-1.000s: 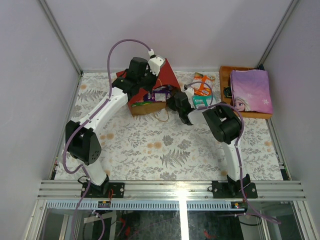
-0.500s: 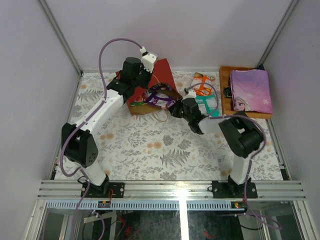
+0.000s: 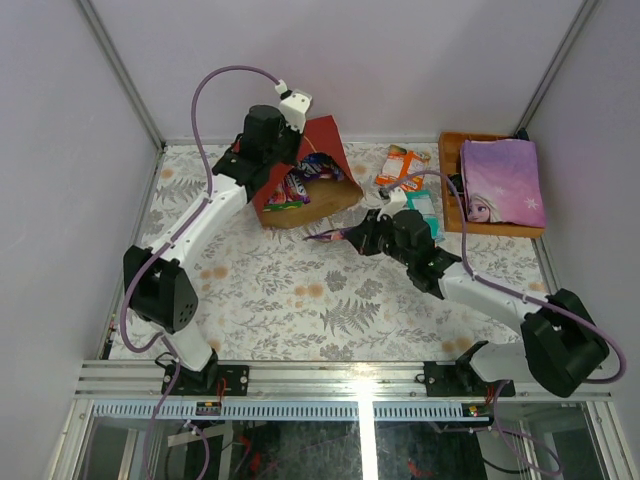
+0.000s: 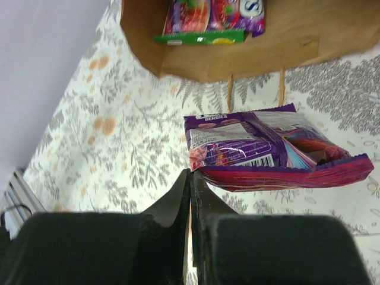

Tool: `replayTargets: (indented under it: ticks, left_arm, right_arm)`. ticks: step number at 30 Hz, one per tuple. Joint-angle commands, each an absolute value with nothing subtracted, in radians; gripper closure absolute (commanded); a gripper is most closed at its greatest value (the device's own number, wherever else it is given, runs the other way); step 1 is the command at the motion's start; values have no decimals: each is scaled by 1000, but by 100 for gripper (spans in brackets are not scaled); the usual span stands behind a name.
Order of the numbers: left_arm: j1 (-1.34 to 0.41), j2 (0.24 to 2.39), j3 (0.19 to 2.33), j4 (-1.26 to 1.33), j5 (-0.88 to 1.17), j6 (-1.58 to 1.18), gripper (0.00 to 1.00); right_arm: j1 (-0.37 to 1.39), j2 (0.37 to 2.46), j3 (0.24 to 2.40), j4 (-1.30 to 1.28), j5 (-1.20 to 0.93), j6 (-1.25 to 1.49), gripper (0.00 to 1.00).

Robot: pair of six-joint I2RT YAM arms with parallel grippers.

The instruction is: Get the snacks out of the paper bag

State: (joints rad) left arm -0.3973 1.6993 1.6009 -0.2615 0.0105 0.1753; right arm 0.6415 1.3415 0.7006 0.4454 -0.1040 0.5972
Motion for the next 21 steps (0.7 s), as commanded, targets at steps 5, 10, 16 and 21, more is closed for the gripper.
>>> replayTargets:
  ticks: [5,10,16,21]
  left_arm:
    - [-390,1719,1679,-267,3,159,100]
    - [-390,1677,1634,-273,27,158,88]
    - [-385,1624,1633,-301,70,54,1]
    - [-378,1513,1610,-319,50,-80,0]
  right_arm:
    - [735,1256,711,329,-128,442,100]
    - [842,1314,803,321,-112,364,100]
    - [952,1391,852,428,-179,357,100]
    - [1035,1495,913,455,-192,314,100]
